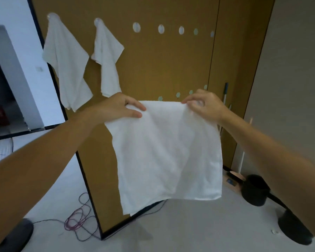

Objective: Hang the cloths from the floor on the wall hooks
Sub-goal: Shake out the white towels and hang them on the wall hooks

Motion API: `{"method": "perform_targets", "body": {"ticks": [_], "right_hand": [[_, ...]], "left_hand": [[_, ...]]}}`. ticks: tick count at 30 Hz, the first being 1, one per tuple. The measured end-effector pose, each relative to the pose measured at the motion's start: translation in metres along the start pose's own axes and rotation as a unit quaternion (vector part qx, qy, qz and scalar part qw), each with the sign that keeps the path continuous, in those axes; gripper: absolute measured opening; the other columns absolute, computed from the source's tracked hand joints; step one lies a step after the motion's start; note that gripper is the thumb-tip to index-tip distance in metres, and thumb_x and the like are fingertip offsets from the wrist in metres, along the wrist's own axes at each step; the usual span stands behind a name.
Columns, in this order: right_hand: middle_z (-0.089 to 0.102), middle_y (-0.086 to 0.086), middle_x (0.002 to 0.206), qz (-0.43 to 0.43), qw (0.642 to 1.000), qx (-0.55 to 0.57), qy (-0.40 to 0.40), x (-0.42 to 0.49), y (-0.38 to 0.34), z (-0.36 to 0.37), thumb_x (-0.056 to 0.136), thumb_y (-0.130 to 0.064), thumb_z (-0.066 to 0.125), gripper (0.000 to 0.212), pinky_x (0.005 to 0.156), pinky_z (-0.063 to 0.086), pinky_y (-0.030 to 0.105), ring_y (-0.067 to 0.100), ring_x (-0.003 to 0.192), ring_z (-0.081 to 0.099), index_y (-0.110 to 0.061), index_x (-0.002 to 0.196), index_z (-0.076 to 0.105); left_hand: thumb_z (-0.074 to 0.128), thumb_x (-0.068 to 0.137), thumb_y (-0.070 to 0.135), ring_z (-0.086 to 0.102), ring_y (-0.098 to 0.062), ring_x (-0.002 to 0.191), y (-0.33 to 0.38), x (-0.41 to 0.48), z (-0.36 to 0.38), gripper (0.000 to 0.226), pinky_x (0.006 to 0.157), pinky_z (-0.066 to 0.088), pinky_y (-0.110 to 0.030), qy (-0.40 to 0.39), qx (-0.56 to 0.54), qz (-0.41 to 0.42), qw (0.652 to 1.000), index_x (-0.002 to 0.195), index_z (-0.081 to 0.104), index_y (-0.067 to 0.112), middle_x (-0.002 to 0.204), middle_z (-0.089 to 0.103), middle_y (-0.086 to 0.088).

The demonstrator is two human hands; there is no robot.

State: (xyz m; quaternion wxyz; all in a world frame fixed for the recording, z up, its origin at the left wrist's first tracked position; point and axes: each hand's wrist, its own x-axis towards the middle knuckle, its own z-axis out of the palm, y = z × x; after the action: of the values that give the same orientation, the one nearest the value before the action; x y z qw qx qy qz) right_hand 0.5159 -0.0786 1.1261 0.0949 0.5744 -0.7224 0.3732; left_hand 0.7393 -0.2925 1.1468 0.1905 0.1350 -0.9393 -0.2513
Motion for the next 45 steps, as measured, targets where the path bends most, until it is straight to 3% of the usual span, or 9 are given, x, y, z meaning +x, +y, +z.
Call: {"method": "perform_targets", "body": {"ticks": [13, 20, 23, 26, 30, 34, 38, 42, 45], "right_hand": [[0.062, -0.020, 0.092, -0.051, 0.999, 0.003, 0.012, 0.176, 0.094, 0.026, 0.095, -0.022, 0.061, 0.015, 0.076, 0.042, 0.005, -0.015, 0.086, 0.055, -0.019, 0.106, 0.071], [0.067, -0.008, 0.092, -0.097, 0.992, 0.076, 0.031, 0.266, 0.144, 0.053, 0.089, -0.015, 0.069, 0.012, 0.084, 0.044, 0.021, 0.007, 0.091, 0.061, -0.027, 0.090, 0.070], [0.065, -0.018, 0.091, -0.118, 0.986, 0.114, 0.026, 0.311, 0.156, 0.055, 0.084, -0.018, 0.075, 0.029, 0.082, 0.042, 0.011, 0.000, 0.090, 0.059, -0.045, 0.077, 0.067], [0.063, -0.016, 0.099, -0.141, 0.983, 0.115, -0.011, 0.357, 0.169, 0.051, 0.079, -0.025, 0.079, 0.019, 0.078, 0.036, 0.000, -0.001, 0.091, 0.056, -0.035, 0.090, 0.067], [0.057, -0.018, 0.101, -0.175, 0.979, 0.095, -0.046, 0.413, 0.191, 0.047, 0.082, -0.027, 0.076, 0.043, 0.076, 0.034, 0.002, 0.000, 0.093, 0.053, -0.030, 0.122, 0.060], [0.057, -0.026, 0.103, -0.214, 0.967, 0.121, -0.072, 0.456, 0.213, 0.054, 0.086, -0.025, 0.071, 0.041, 0.087, 0.039, 0.012, -0.005, 0.095, 0.054, -0.036, 0.124, 0.059], [0.056, -0.031, 0.114, -0.270, 0.949, 0.138, -0.091, 0.488, 0.228, 0.067, 0.090, -0.019, 0.066, 0.034, 0.090, 0.031, -0.001, -0.013, 0.105, 0.050, -0.033, 0.121, 0.064], [0.064, -0.017, 0.116, -0.308, 0.940, 0.145, -0.022, 0.518, 0.231, 0.076, 0.093, -0.016, 0.063, 0.027, 0.097, 0.037, 0.011, -0.001, 0.108, 0.056, -0.028, 0.116, 0.069], [0.066, -0.007, 0.109, -0.315, 0.939, 0.130, 0.040, 0.543, 0.232, 0.083, 0.096, -0.021, 0.059, 0.027, 0.098, 0.045, 0.034, 0.011, 0.105, 0.059, -0.034, 0.116, 0.069]], "left_hand": [[0.053, 0.092, 0.003, 0.051, 0.002, 0.117, -0.068, 0.182, -0.027, 0.044, 0.102, 0.037, -0.019, -0.009, -0.002, 0.049, 0.999, 0.105, 0.070, 0.042, 0.127, 0.058, 0.019], [0.064, 0.092, 0.014, 0.055, 0.017, 0.087, -0.088, 0.248, -0.045, 0.028, 0.071, 0.040, 0.000, 0.032, 0.037, -0.014, 0.999, 0.107, 0.069, 0.037, 0.112, 0.059, 0.022], [0.071, 0.087, 0.021, 0.057, 0.012, 0.092, -0.096, 0.275, -0.055, 0.021, 0.082, 0.042, -0.008, 0.086, 0.051, -0.030, 0.995, 0.096, 0.071, 0.040, 0.108, 0.063, 0.025], [0.071, 0.087, 0.018, 0.060, 0.010, 0.091, -0.097, 0.302, -0.066, 0.017, 0.080, 0.042, -0.004, 0.165, 0.065, -0.026, 0.984, 0.094, 0.075, 0.032, 0.101, 0.068, 0.023], [0.066, 0.089, 0.012, 0.059, 0.008, 0.084, -0.092, 0.340, -0.074, 0.016, 0.077, 0.042, -0.004, 0.214, 0.124, -0.022, 0.969, 0.091, 0.074, 0.025, 0.094, 0.069, 0.015], [0.060, 0.092, 0.003, 0.057, 0.008, 0.081, -0.091, 0.373, -0.076, 0.026, 0.074, 0.039, -0.003, 0.224, 0.147, -0.039, 0.963, 0.089, 0.073, 0.025, 0.088, 0.066, 0.017], [0.050, 0.095, 0.000, 0.059, 0.006, 0.095, -0.093, 0.395, -0.080, 0.039, 0.082, 0.043, -0.004, 0.209, 0.144, -0.075, 0.964, 0.103, 0.073, 0.030, 0.105, 0.067, 0.017], [0.041, 0.097, -0.004, 0.054, 0.018, 0.083, -0.098, 0.414, -0.088, 0.044, 0.075, 0.035, 0.000, 0.205, 0.176, -0.073, 0.960, 0.116, 0.069, 0.025, 0.091, 0.056, 0.030], [0.038, 0.097, -0.006, 0.051, 0.005, 0.093, -0.106, 0.433, -0.099, 0.047, 0.081, 0.033, -0.001, 0.229, 0.250, -0.043, 0.940, 0.124, 0.065, 0.021, 0.099, 0.054, 0.016]]}}
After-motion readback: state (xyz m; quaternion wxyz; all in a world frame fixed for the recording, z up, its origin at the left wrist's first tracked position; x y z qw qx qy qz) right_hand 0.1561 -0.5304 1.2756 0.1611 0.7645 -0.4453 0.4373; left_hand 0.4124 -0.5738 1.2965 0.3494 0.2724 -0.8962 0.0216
